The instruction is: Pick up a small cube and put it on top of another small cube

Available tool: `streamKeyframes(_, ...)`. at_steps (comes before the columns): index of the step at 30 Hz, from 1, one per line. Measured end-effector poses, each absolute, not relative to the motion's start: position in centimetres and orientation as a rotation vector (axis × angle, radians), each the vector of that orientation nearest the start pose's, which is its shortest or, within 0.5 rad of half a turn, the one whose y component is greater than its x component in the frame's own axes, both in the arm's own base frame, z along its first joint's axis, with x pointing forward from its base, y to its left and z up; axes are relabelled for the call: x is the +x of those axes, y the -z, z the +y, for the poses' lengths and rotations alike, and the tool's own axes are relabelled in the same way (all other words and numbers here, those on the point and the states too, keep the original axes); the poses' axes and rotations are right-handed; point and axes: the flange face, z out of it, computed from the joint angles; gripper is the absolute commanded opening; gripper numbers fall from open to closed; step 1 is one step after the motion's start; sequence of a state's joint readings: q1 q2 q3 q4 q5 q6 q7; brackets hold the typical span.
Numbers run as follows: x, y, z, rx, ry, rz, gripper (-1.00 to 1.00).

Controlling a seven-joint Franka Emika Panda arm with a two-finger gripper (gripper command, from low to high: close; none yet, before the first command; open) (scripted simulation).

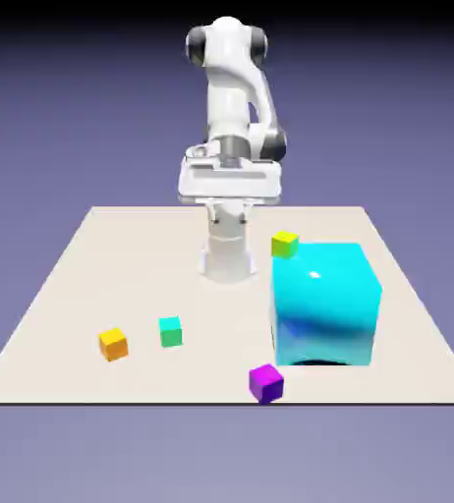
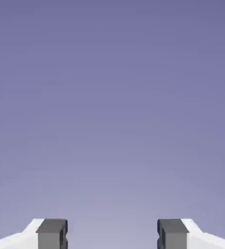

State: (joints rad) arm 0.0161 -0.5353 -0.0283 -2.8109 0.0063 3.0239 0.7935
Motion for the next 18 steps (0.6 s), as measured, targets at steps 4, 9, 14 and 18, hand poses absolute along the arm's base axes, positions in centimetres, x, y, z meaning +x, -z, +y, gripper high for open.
streamKeyframes(4,39.9,-38.8,-3.7,-2.352,0.710,1.426,0.00)
streamKeyframes(9,39.3,-32.0,-7.6,-2.157,0.418,1.875,0.00)
streamKeyframes(14,37.1,-25.5,-11.2,-1.888,0.161,2.310,0.00)
streamKeyframes(18,34.4,-20.9,-14.0,-1.612,-0.010,2.646,0.00)
